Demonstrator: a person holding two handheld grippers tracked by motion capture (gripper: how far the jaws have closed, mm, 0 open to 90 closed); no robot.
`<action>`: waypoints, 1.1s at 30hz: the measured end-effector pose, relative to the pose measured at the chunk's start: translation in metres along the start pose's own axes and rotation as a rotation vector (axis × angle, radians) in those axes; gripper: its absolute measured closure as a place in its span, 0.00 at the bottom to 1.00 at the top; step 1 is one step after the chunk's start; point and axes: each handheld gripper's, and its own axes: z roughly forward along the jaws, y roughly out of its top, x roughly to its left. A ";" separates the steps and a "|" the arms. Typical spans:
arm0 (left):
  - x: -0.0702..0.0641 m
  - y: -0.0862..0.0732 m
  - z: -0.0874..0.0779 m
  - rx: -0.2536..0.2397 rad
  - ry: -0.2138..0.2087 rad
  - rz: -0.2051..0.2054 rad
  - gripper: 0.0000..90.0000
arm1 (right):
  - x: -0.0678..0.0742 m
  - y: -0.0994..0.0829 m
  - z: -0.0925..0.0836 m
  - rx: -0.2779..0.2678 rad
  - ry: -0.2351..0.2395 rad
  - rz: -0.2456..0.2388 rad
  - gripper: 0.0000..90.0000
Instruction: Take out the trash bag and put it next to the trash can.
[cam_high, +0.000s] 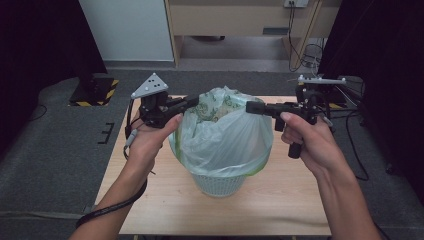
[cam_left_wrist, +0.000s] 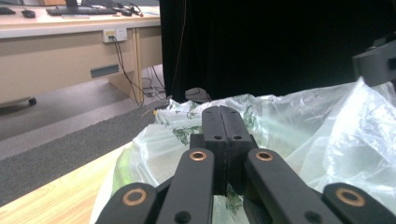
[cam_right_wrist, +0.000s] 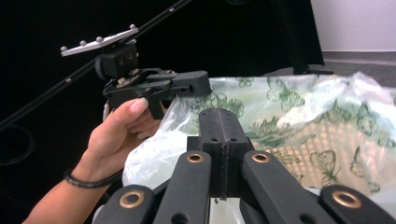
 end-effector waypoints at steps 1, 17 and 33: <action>-0.001 0.001 0.000 -0.004 -0.002 -0.001 1.00 | 0.001 0.003 0.002 0.002 -0.001 -0.004 1.00; 0.002 -0.004 0.002 0.015 -0.024 -0.022 0.90 | -0.006 -0.003 0.038 0.070 -0.070 -0.009 1.00; -0.002 -0.025 -0.008 0.102 0.029 0.067 0.40 | -0.007 -0.007 0.039 0.079 -0.083 -0.026 1.00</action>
